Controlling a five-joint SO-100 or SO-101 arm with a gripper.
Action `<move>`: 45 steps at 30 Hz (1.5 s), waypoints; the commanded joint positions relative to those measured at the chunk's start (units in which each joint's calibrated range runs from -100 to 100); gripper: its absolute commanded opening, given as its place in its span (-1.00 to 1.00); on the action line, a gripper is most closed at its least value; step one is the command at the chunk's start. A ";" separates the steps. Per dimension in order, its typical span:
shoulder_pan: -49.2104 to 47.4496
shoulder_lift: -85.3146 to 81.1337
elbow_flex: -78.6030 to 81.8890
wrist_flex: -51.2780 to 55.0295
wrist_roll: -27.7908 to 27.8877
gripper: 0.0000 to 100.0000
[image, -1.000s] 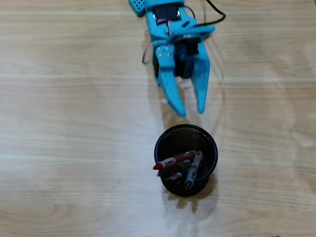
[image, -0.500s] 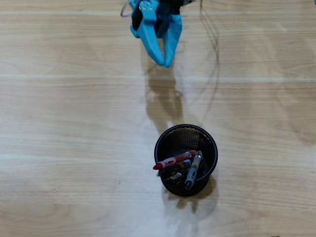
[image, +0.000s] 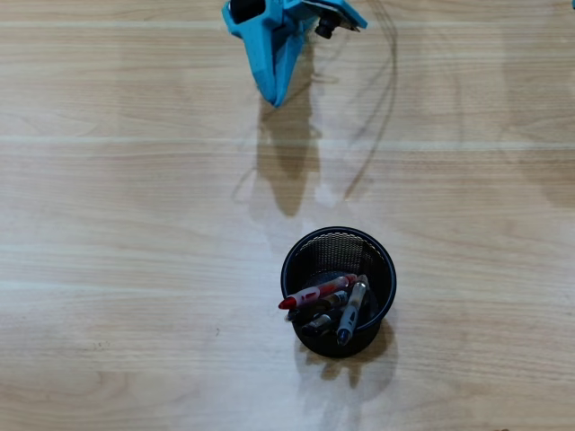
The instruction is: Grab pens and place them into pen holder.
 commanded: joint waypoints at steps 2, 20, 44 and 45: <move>0.79 -11.80 -1.31 17.23 4.16 -0.95; 2.06 -28.35 8.51 50.29 11.12 -0.96; 0.60 -28.43 11.85 49.51 12.89 -0.95; 0.60 -28.43 11.76 49.51 12.94 -0.95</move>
